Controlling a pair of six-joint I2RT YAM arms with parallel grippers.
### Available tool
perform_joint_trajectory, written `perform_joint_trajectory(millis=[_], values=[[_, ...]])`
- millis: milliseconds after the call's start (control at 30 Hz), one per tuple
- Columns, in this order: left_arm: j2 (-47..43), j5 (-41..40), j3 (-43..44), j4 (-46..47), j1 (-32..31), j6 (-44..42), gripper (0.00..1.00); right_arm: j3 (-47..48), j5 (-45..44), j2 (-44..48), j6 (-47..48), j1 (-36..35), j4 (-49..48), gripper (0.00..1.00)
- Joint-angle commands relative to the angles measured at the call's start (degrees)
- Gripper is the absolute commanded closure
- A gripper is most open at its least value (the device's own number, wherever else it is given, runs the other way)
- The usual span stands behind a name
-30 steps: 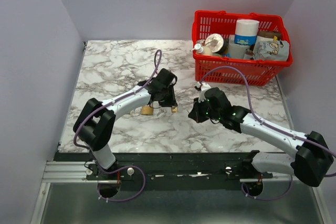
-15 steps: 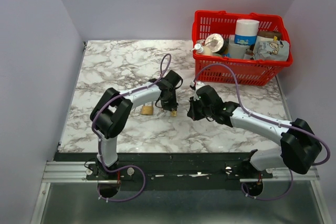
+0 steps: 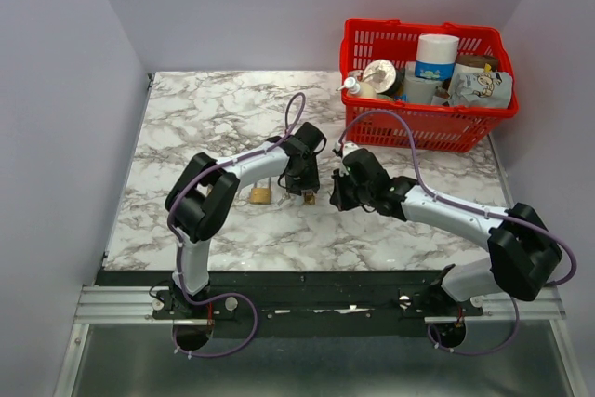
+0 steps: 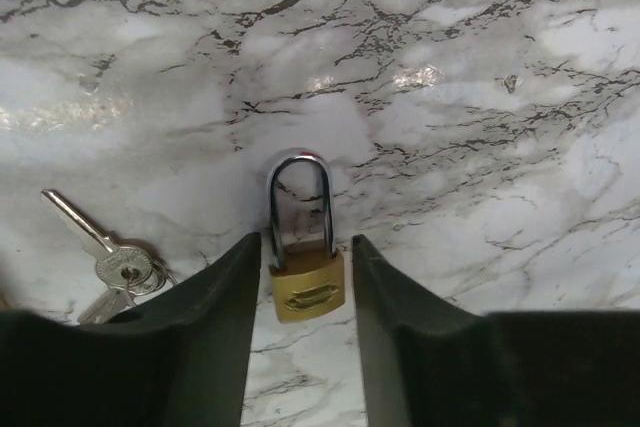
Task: Lock with the key
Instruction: Place the lock at the center of the board, then place the key at the center of the board.
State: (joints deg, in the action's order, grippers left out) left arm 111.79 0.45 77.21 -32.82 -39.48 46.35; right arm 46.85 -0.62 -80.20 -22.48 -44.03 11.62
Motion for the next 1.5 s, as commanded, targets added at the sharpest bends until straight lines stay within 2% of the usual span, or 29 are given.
perform_joint_trajectory(millis=[0,100,233,467,600,733,800,867,1000,1200,1467], values=[[1.2,-2.0,0.5,-1.8,-0.1,-0.1,0.35,2.5,-2.2,-1.3,0.0,0.3,-0.5,0.99],[1.0,-1.7,0.7,-1.6,0.0,-0.3,0.26,3.1,-2.6,-1.4,0.1,0.3,-0.2,0.99],[-1.2,-1.0,1.8,-1.3,0.2,-1.0,0.23,3.2,-1.8,-1.3,-0.3,0.3,0.4,0.99],[-12.7,-0.5,2.5,-2.4,2.2,-1.3,0.19,2.4,0.3,-1.0,-4.3,0.6,0.6,0.99],[-20.6,2.2,-2.8,0.0,5.2,-4.2,0.01,3.2,0.1,-3.7,-8.7,0.6,0.6,0.99],[-27.4,10.3,-7.0,5.1,12.6,-8.5,0.01,4.1,-1.0,-8.1,-12.6,0.7,0.0,0.99],[-30.8,17.4,-7.5,7.8,16.0,-10.4,0.01,3.8,-0.7,-9.3,-14.7,0.7,-0.7,0.99],[-34.6,25.8,-9.2,10.9,21.5,-10.8,0.01,3.4,-1.2,-10.4,-15.4,0.7,-2.2,0.99],[-41.2,33.1,-13.3,19.0,26.7,-9.5,0.01,2.9,-1.4,-11.3,-15.5,0.8,-3.7,0.99],[-48.5,37.0,-19.8,25.9,32.1,-7.2,0.01,2.2,-3.3,-13.9,-16.1,1.1,-7.5,0.99],[-52.8,38.2,-23.3,27.5,37.7,-0.9,0.01,3.2,-3.2,-17.0,-15.6,2.0,-9.2,0.99]])
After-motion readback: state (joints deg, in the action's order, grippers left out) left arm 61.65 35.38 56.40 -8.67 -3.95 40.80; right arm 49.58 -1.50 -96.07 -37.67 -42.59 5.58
